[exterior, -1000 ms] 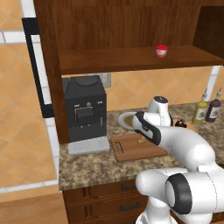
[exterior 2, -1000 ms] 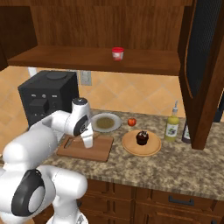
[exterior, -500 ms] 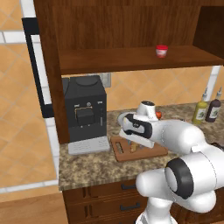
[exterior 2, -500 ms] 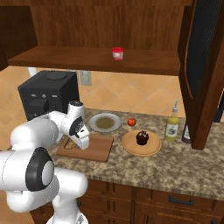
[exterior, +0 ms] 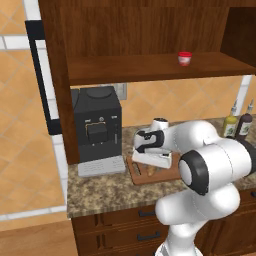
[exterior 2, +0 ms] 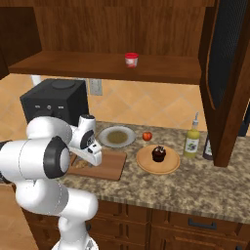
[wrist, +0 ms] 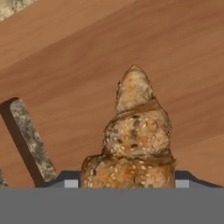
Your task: From the different types of pastries on the counter, select a croissant and place it on the cutting board. Then retrieve a jar of jam from the cabinet and place it alongside the croissant on the cutting board.
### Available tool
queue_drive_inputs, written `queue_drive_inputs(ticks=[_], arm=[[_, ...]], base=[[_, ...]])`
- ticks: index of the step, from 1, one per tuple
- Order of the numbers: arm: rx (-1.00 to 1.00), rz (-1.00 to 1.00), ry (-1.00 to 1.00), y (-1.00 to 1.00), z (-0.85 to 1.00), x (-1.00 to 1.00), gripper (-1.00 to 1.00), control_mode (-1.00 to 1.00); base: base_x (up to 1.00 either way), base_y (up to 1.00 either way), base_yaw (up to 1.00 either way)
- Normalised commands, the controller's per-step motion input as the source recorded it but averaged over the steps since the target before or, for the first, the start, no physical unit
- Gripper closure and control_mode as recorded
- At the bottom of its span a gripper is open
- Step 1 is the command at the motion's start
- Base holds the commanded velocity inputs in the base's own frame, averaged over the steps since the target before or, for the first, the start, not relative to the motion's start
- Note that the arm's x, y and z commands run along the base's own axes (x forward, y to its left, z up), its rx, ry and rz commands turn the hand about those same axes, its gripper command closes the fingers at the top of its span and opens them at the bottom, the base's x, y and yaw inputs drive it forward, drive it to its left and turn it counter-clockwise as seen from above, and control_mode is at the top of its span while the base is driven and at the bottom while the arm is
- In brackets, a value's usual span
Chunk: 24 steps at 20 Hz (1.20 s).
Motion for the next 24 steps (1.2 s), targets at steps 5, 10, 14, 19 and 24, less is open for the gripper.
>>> queue_drive_inputs(ticks=[5,10,14,19,24], arm=[[-0.01,0.04,-0.01,0.17,-0.27,0.02,-1.00,-1.00],[0.00,0.00,-0.10,0.00,0.00,-0.02,-1.00,-1.00],[0.00,0.00,-0.06,0.00,0.09,-0.05,-1.00,-1.00],[0.00,0.00,-0.04,-0.23,0.54,-0.26,-1.00,-1.00],[0.00,0.00,0.00,-0.49,0.59,-0.39,-1.00,-1.00]], base=[[0.00,0.00,0.00],[0.00,0.00,0.00],[0.00,0.00,0.00],[0.00,0.00,0.00],[0.00,0.00,0.00]])
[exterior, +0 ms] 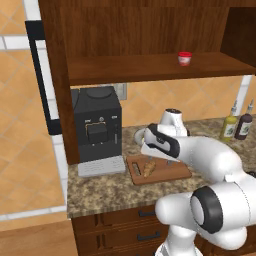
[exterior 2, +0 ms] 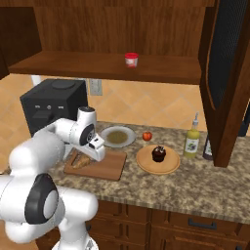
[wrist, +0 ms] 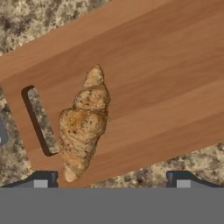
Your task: From the different types of pastries on the counter, select a croissant and place it on the cutting board. Then retrieve a jar of jam from the cabinet and place it alongside the croissant on the cutting board.
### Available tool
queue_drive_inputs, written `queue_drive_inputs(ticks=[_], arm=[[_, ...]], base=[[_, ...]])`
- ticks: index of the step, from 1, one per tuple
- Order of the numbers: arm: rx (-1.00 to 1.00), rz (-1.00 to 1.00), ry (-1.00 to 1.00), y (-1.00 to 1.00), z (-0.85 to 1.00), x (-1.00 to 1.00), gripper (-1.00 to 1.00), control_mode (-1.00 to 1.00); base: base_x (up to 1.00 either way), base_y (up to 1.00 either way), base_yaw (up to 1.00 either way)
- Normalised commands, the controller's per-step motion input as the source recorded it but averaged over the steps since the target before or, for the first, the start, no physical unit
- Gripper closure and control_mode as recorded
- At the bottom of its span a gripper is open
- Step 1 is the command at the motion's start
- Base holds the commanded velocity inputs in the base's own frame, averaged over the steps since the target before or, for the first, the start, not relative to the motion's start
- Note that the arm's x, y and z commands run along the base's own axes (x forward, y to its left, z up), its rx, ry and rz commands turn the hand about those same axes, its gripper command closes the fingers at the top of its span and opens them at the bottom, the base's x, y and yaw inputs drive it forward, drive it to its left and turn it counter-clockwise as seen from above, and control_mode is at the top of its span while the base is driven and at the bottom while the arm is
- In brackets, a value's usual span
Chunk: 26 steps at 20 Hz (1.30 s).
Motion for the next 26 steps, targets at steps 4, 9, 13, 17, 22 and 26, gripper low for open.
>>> queue_drive_inputs(ticks=[4,9,13,17,22,26], arm=[[0.00,0.00,0.00,-0.64,0.24,-0.45,-1.00,-1.00],[-0.03,0.00,-0.10,-0.64,0.11,-0.60,-1.00,-1.00],[-0.11,0.00,-0.32,-0.43,0.81,-0.19,-1.00,-1.00],[-0.11,0.00,-0.38,-0.20,1.00,0.01,-1.00,-1.00],[-0.12,0.00,-0.37,-0.14,1.00,0.00,-1.00,-1.00],[-0.13,0.00,-0.40,-0.14,0.96,0.00,-1.00,-1.00]], base=[[0.00,0.00,0.00],[0.00,0.00,0.00],[0.00,0.00,0.00],[0.00,0.00,0.00],[0.00,0.00,0.00],[0.00,0.00,0.00]])
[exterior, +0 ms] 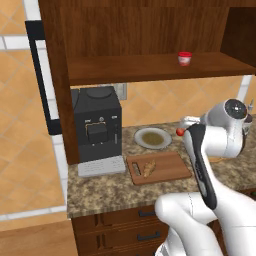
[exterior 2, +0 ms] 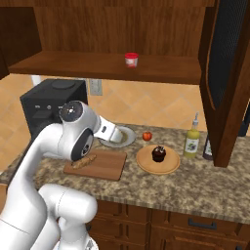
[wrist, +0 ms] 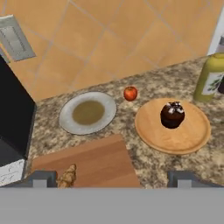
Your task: From the different types of pastries on the counter, select a croissant and place it on the cutting board. Then retrieve a jar of jam from the cabinet and place it alongside the croissant on the cutting board.
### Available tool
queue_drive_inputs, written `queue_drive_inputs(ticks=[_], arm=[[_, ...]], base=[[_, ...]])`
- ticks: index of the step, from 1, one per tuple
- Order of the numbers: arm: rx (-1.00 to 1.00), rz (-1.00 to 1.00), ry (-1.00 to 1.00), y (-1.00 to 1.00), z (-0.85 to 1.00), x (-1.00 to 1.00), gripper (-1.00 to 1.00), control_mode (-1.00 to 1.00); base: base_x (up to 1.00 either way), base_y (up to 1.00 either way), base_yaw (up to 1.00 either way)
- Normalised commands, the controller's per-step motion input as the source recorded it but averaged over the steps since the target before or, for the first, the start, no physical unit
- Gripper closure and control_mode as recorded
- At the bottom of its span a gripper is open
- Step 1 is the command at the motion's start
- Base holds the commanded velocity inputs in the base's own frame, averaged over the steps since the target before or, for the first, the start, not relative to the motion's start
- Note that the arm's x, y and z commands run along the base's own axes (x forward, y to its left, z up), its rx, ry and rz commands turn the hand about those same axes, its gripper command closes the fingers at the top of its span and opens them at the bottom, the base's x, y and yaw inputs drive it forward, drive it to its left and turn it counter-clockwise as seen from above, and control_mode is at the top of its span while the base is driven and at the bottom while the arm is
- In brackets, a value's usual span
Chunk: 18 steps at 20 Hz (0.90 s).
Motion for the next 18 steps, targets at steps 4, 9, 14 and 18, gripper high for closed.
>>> queue_drive_inputs(ticks=[4,9,14,18], arm=[[-0.09,0.00,-0.38,-0.10,0.91,-0.13,-1.00,-1.00],[-0.06,0.00,-0.34,-0.17,0.99,-0.01,-1.00,-1.00],[-0.07,0.00,-0.19,-0.11,1.00,0.00,-1.00,-1.00],[-0.06,0.00,-0.02,0.00,0.76,0.02,-1.00,-1.00]], base=[[0.00,0.00,0.00],[0.00,0.00,0.00],[0.00,0.00,0.00],[0.00,0.00,0.00]])
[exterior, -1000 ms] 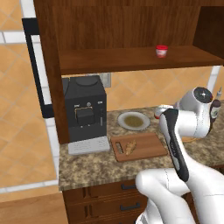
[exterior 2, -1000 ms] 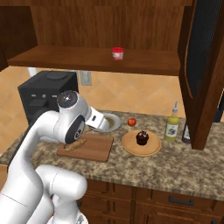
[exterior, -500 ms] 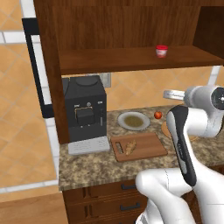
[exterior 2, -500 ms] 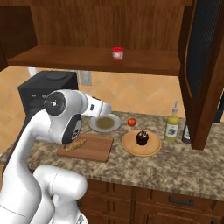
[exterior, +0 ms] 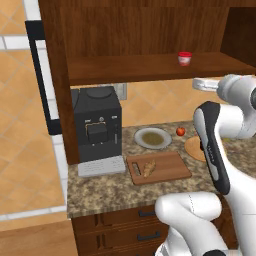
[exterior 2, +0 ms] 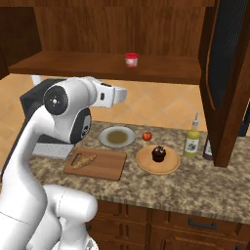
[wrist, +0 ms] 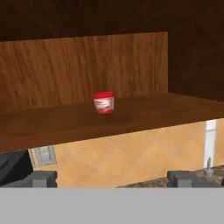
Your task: From the different types of pastries on the counter, select a croissant and place it on the cutting board. Then retrieve a jar of jam from the cabinet and place it alongside the croissant on the cutting board.
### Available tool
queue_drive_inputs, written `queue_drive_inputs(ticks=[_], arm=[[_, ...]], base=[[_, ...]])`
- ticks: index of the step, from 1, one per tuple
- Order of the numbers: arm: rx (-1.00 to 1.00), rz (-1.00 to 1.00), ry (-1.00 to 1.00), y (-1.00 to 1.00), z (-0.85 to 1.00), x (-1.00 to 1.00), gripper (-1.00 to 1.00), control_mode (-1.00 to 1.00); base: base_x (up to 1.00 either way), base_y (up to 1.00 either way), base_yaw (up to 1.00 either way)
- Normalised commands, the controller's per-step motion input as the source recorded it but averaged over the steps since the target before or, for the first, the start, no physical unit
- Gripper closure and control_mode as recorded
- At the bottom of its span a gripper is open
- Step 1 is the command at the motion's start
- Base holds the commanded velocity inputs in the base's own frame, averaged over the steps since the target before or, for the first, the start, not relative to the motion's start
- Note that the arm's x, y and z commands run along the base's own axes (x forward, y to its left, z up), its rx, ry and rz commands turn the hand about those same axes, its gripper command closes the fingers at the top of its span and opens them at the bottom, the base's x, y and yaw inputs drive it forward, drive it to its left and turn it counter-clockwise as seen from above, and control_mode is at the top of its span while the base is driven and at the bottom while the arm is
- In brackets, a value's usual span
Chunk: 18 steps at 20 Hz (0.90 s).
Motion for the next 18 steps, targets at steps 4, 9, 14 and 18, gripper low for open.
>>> queue_drive_inputs(ticks=[4,9,14,18], arm=[[0.00,0.00,0.03,0.00,-0.01,0.08,-1.00,-1.00],[0.00,0.00,0.01,0.00,0.27,0.26,-1.00,-1.00],[-0.06,0.00,0.00,0.00,0.36,0.20,-1.00,-1.00],[-0.13,0.00,-0.03,0.10,0.39,0.18,-1.00,-1.00]], base=[[0.00,0.00,0.00],[0.00,0.00,0.00],[0.00,0.00,0.00],[0.00,0.00,0.00]])
